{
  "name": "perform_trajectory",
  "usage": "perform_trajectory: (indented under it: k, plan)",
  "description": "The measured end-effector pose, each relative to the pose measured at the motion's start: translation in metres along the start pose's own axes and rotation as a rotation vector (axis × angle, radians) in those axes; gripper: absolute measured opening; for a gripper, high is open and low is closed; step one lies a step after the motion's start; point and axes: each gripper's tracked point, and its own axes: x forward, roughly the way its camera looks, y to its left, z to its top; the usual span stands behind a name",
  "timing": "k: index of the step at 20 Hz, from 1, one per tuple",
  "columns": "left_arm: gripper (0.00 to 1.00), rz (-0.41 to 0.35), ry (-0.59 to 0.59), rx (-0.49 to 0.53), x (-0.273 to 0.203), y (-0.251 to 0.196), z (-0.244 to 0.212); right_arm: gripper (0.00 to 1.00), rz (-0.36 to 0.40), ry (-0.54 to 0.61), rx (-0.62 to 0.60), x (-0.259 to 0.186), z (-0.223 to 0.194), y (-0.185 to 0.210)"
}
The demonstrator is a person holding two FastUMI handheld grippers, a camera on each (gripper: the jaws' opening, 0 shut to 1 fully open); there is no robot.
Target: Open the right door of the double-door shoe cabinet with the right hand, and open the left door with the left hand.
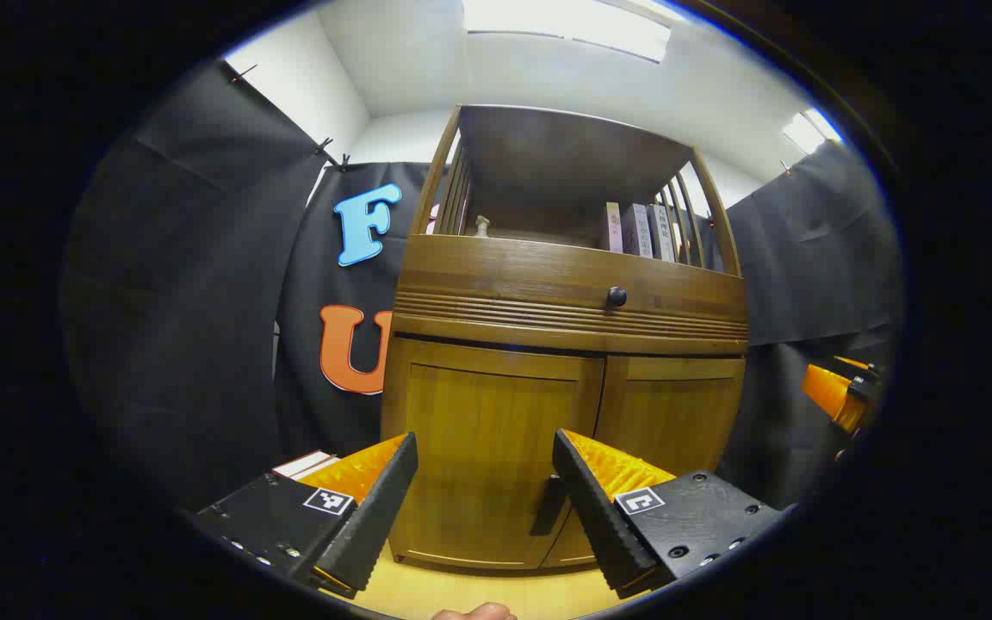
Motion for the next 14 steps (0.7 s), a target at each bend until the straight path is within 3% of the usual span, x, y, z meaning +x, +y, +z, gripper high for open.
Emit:
perform_trajectory:
  k: [2, 4, 5, 6, 8, 9, 10, 14]
  plan:
    - [0.95, 0.024, 0.005, -0.004, -0.002, -0.002, 0.003, 1.00, 0.019, -0.007, 0.005, 0.001, 0.003, -0.006]
    - [1.00, 0.044, -0.010, -0.034, -0.006, -0.009, 0.009, 0.99, 0.032, -0.011, 0.013, 0.002, 0.002, -0.013]
    - [0.95, 0.047, -0.007, -0.036, -0.008, -0.015, 0.009, 0.99, 0.045, -0.015, 0.017, 0.004, 0.002, -0.016]
    - [1.00, 0.048, -0.002, -0.022, -0.010, -0.018, 0.009, 0.99, 0.066, -0.013, 0.026, 0.004, 0.001, -0.016]
    - [0.95, 0.046, 0.002, 0.007, -0.013, -0.028, 0.011, 1.00, 0.090, 0.005, 0.047, 0.004, -0.005, -0.020]
    - [1.00, 0.051, -0.008, 0.019, -0.016, -0.031, 0.014, 1.00, 0.097, 0.009, 0.059, 0.003, -0.007, -0.025]
    - [0.95, 0.061, -0.026, 0.030, -0.018, -0.034, 0.020, 1.00, 0.103, 0.003, 0.068, 0.003, -0.006, -0.030]
    - [1.00, 0.066, -0.038, 0.046, -0.024, -0.050, 0.025, 0.99, 0.090, 0.000, 0.081, 0.004, -0.005, -0.051]
